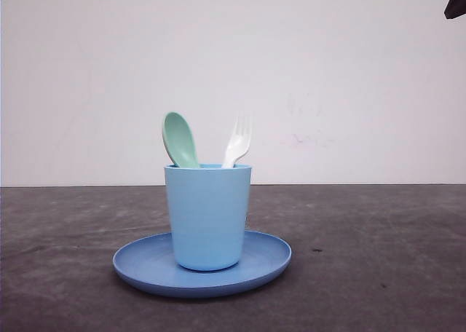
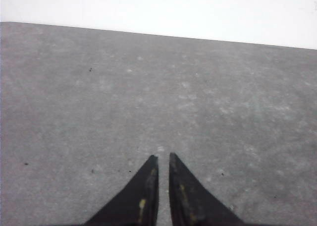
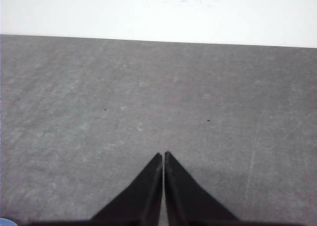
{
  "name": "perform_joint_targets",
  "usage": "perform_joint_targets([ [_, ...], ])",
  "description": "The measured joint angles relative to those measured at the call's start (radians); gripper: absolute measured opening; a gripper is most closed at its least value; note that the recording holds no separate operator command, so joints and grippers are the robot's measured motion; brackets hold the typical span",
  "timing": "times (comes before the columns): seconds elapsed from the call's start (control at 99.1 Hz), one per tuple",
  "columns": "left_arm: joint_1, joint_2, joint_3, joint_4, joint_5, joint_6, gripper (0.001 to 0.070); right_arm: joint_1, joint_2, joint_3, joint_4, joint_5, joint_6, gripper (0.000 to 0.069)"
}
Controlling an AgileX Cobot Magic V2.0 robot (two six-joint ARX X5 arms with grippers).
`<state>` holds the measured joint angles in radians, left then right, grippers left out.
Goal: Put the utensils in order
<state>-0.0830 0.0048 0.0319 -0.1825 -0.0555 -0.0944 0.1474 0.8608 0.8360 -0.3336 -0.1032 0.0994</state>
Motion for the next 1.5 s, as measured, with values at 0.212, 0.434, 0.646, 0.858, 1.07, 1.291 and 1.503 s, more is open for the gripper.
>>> perform_joint_targets([
  [0.212,0.000,0.000,0.000,0.000,0.000,0.000,0.0013,0.001,0.000,0.000,0.001,0.000,0.000,0.0006],
  [0.434,0.000,0.000,0.000,0.000,0.000,0.000,0.0013,-0.016,-0.145,-0.082,0.010,0.045,-0.005,0.0006],
  [0.646,0.000,0.000,0.000,0.000,0.000,0.000,0.0013,-0.065,-0.407,-0.360,0.013,0.055,-0.006,0.0006],
  [0.858,0.000,0.000,0.000,0.000,0.000,0.000,0.0013,-0.078,-0.670,-0.620,0.034,0.054,-0.006,0.0006],
  [1.07,0.000,0.000,0.000,0.000,0.000,0.000,0.0013,-0.078,-0.837,-0.816,0.159,0.051,-0.006,0.0006],
  [1.291,0.000,0.000,0.000,0.000,0.001,0.000,0.0013,-0.077,-0.857,-0.819,0.161,0.051,-0.006,0.0006],
  [1.503,0.000,0.000,0.000,0.000,0.001,0.000,0.0013,-0.077,-0.857,-0.819,0.163,0.051,-0.006,0.0006],
])
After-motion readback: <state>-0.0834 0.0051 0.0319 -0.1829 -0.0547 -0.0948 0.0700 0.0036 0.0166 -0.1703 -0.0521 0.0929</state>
